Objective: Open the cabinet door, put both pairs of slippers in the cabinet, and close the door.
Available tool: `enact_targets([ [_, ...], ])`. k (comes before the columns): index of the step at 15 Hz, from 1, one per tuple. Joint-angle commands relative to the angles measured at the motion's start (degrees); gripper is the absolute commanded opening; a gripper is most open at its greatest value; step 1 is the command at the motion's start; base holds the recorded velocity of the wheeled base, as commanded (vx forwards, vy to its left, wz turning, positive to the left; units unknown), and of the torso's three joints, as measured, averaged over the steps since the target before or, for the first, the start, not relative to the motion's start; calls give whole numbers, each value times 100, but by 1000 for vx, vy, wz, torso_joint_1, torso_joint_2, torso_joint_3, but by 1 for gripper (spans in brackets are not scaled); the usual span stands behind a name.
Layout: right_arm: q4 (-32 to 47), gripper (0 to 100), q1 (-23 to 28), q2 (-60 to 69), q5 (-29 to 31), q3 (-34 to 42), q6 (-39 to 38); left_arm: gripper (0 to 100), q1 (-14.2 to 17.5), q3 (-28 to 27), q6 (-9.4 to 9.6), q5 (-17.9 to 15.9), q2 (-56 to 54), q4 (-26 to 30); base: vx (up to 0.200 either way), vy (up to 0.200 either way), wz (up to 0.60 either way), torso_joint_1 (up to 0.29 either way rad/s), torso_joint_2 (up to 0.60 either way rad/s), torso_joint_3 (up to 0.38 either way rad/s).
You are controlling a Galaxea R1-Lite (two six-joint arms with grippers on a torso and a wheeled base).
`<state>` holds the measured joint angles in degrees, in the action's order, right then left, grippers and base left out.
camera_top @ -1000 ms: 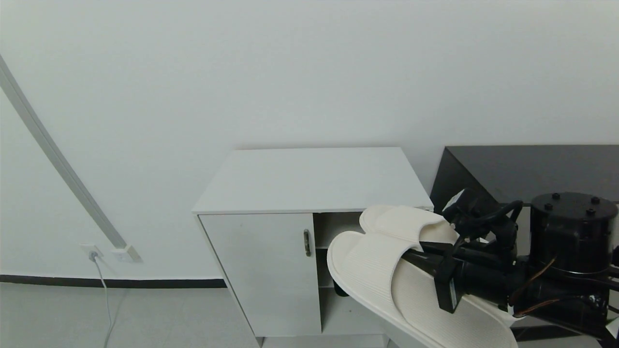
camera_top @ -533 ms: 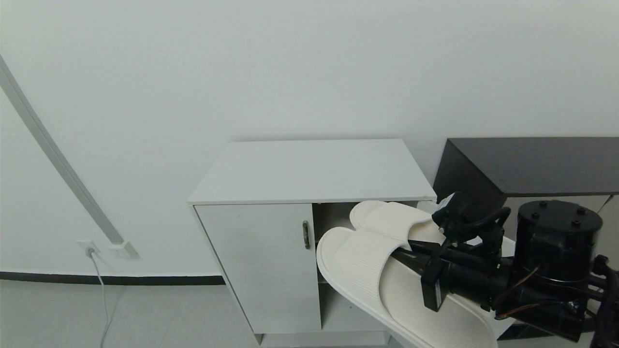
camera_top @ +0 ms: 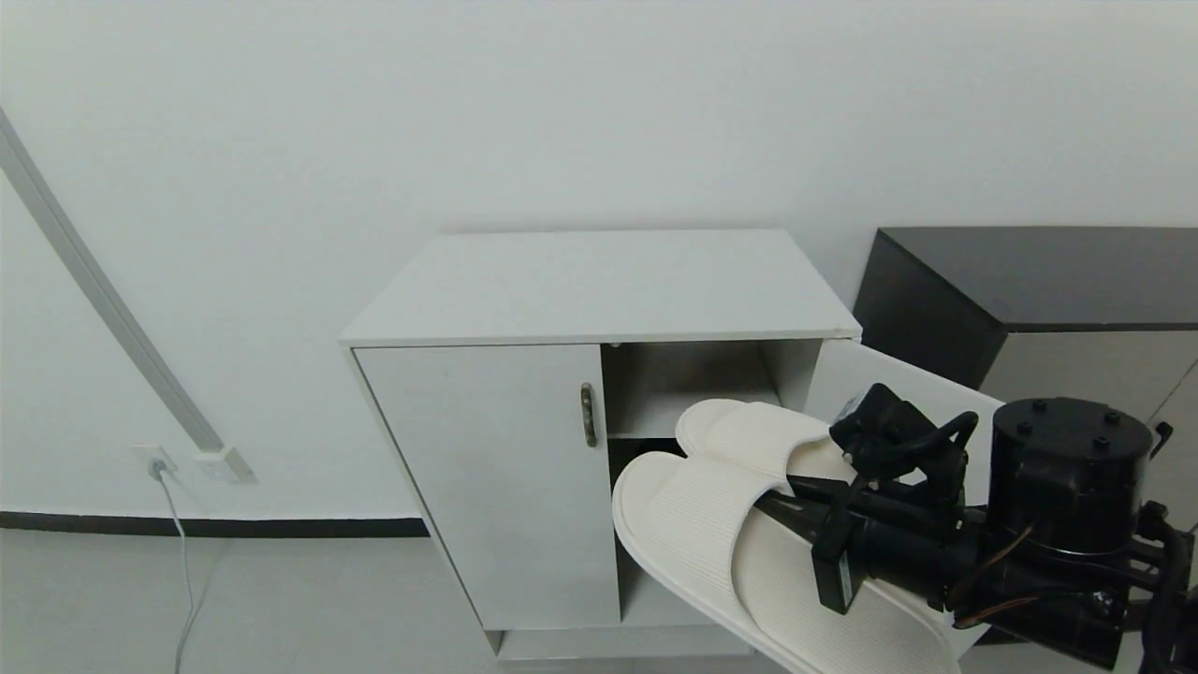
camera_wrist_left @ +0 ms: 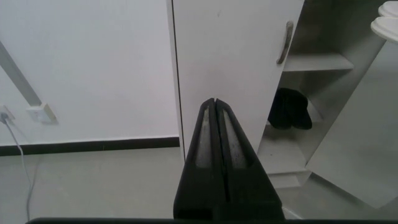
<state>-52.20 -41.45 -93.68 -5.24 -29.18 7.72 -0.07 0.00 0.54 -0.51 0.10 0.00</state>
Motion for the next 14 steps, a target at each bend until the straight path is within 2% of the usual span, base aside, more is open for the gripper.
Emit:
enact_targets([
  [1, -1, 0, -4, -9, -3, 0, 11, 0, -1, 0, -1, -2, -1, 0, 0, 0, 0, -207, 544, 325],
  [8, -18, 0, -4, -71, -3, 18, 19, 0, -1, 0, -1, 7, -1, 0, 0, 0, 0, -186, 507, 324],
  [14, -18, 0, -4, -71, -3, 44, 28, 0, -1, 0, -1, -2, -1, 0, 0, 0, 0, -134, 473, 335],
])
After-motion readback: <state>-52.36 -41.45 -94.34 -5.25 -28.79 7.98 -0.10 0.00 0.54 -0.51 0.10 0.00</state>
